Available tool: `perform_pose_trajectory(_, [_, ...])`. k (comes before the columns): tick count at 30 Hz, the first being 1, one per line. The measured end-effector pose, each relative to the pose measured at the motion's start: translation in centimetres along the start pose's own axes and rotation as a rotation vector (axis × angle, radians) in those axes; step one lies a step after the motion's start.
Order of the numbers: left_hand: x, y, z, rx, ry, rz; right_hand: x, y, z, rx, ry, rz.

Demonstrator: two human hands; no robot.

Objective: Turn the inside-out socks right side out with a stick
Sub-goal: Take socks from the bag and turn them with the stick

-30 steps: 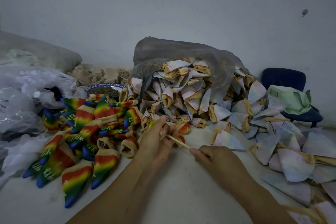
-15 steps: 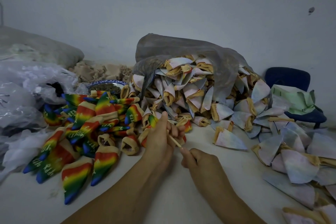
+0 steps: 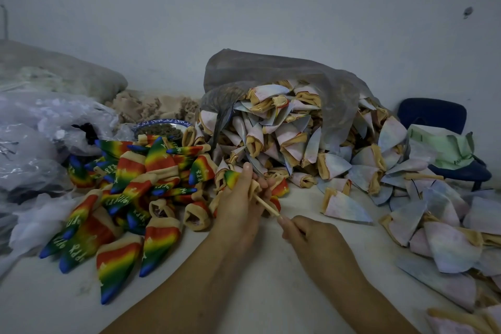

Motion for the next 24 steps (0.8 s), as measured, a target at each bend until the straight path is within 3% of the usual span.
perform_pose_trajectory(5, [-0.5, 0.3, -1.3, -0.046, 0.125, 0.085, 0.1, -0.5, 1.0, 0.055, -0.007, 0.067])
perform_pose_trajectory(9, [-0.9, 0.0, -2.3, -0.094, 0.214, 0.073, -0.1, -1.0, 0.6, 0.179, 0.045, 0.007])
perform_pose_trajectory(18, [-0.5, -0.1, -2.2, 0.12, 0.069, 0.001, -0.5, 0.5, -2.6, 0.403, -0.039, -0.07])
perform_pose_trajectory(24, [-0.6, 0.1, -1.1, 0.174, 0.054, -0.034, 0.1, 0.1, -0.8, 0.241, -0.017, -0.012])
Point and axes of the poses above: each hand's wrist, its own x-axis towards the middle knuckle, its own z-axis out of the back of the hand, y = z × x, the point moved 7 cm from there along x, towards the middle knuckle, and after that the axes turned 10 degrees about y, right-handed, at the moved point
